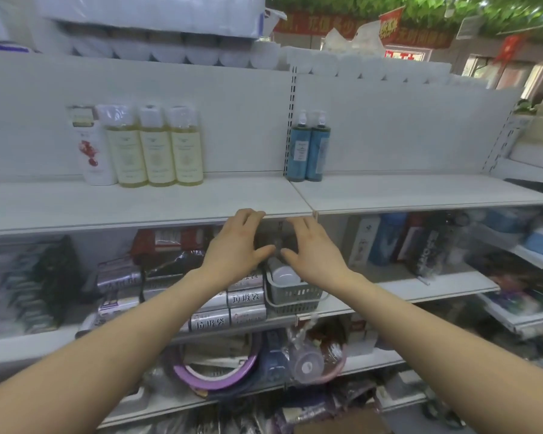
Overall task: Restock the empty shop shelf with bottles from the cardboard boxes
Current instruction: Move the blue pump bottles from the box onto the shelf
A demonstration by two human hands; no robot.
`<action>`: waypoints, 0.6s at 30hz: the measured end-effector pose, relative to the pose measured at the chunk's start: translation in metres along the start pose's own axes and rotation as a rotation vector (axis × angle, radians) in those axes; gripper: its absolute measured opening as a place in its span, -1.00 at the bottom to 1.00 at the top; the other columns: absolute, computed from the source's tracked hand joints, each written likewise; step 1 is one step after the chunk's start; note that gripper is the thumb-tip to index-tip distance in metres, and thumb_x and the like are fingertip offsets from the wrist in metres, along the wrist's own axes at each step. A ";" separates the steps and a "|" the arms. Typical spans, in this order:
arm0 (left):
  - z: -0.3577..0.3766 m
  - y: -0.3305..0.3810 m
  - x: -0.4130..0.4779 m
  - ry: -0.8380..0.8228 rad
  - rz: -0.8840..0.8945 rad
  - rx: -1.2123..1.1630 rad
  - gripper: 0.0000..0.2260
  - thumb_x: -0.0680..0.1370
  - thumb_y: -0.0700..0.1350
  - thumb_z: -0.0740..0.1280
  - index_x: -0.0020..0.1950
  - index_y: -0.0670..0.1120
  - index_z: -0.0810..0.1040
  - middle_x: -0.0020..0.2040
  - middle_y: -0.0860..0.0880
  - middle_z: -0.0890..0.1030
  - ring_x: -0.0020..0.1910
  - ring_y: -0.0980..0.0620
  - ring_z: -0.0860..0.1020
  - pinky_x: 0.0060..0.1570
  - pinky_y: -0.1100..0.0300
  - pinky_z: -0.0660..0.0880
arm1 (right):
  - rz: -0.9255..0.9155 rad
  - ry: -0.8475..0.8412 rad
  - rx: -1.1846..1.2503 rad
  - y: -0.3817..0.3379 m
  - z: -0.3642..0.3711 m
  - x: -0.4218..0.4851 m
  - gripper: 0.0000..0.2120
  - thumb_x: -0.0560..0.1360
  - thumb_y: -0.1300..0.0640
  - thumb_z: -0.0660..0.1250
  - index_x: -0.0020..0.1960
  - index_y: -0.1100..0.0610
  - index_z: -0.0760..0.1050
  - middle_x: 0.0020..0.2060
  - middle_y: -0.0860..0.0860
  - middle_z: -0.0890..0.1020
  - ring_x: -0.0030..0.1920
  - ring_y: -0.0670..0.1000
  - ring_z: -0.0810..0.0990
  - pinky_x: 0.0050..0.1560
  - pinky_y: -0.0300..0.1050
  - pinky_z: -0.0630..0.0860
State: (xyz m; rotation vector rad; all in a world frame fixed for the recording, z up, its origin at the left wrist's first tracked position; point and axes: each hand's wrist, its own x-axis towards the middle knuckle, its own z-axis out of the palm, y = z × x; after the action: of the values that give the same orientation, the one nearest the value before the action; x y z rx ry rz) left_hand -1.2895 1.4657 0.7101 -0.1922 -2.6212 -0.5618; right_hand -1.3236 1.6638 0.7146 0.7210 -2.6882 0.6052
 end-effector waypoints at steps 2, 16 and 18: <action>0.001 0.003 0.013 0.018 0.013 0.001 -0.33 0.60 0.16 0.44 0.65 0.00 0.31 0.58 -0.02 0.35 0.51 -0.08 0.38 0.37 -0.15 0.51 | -0.008 0.018 -0.002 0.006 -0.005 0.012 -0.40 0.62 0.04 0.38 0.60 0.11 0.29 0.51 0.10 0.38 0.49 0.15 0.38 0.39 0.06 0.45; 0.025 0.028 0.195 0.105 0.023 0.068 -0.33 0.62 0.17 0.44 0.66 0.02 0.29 0.59 -0.01 0.35 0.50 -0.05 0.41 0.34 -0.03 0.51 | 0.001 0.126 0.041 0.102 -0.042 0.166 -0.42 0.64 0.00 0.39 0.58 0.09 0.29 0.49 0.07 0.38 0.45 0.13 0.40 0.39 0.08 0.46; 0.037 0.025 0.220 0.100 0.018 0.052 -0.33 0.61 0.16 0.45 0.65 0.03 0.29 0.56 0.00 0.37 0.47 -0.06 0.42 0.30 -0.03 0.53 | 0.039 0.141 0.090 0.122 -0.043 0.187 -0.42 0.63 0.01 0.39 0.58 0.09 0.29 0.46 0.08 0.39 0.43 0.13 0.44 0.36 0.09 0.49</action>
State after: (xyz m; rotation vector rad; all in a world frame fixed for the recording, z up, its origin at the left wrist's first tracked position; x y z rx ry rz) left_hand -1.4947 1.5128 0.7887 -0.1666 -2.5315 -0.4837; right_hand -1.5365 1.7039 0.7835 0.6252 -2.5644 0.7609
